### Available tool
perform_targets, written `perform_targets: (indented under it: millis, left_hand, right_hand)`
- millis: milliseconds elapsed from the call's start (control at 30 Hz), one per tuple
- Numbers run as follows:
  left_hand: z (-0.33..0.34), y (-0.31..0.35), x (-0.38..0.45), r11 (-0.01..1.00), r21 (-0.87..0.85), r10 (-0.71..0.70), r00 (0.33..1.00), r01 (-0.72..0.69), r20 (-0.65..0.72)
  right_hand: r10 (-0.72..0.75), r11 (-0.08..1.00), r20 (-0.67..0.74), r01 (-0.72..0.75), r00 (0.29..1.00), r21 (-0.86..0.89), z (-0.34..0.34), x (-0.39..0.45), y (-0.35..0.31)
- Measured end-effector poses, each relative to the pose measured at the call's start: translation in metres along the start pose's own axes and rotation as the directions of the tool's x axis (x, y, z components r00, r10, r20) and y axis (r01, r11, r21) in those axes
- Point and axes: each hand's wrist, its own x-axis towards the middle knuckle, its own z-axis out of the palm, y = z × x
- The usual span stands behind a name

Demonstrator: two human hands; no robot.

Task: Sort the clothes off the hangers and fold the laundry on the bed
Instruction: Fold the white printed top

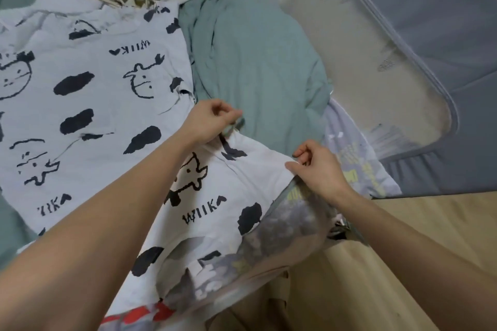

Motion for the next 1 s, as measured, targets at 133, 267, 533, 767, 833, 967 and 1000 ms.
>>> perform_targets:
  millis: [133, 267, 533, 767, 833, 967, 1000]
  left_hand:
    - [-0.01, -0.016, -0.032, 0.948, 0.213, 0.246, 0.969, -0.235, -0.024]
    - [-0.023, -0.056, -0.082, 0.966, 0.178, 0.224, 0.953, -0.189, -0.202]
    - [-0.033, -0.127, -0.2, 0.845, 0.516, 0.215, 0.972, -0.136, -0.096]
    - [-0.025, -0.151, -0.211, 0.761, 0.612, 0.345, 0.933, -0.215, -0.102]
    - [-0.031, -0.149, -0.217, 0.746, 0.61, 0.401, 0.911, -0.267, -0.092]
    - [-0.046, -0.153, -0.235, 0.704, 0.647, 0.445, 0.892, -0.292, -0.082]
    - [-0.048, -0.155, -0.24, 0.711, 0.639, 0.432, 0.899, -0.292, -0.07]
  right_hand:
    - [-0.203, 0.964, -0.162, 0.168, 0.966, -0.208, 0.011, -0.021, -0.009]
    - [-0.454, 0.868, -0.038, 0.432, 0.89, -0.247, 0.037, -0.039, -0.042]
    - [-0.457, 0.681, 0.384, 0.594, 0.802, -0.429, 0.119, -0.092, -0.059]
    - [-0.562, 0.602, 0.219, 0.576, 0.797, -0.552, 0.146, -0.106, -0.054]
    - [-0.599, 0.62, 0.212, 0.615, 0.772, -0.487, 0.143, -0.109, -0.058]
    - [-0.668, 0.575, 0.298, 0.727, 0.682, -0.376, 0.138, -0.124, -0.06]
    - [-0.661, 0.578, 0.317, 0.73, 0.681, -0.364, 0.137, -0.127, -0.059]
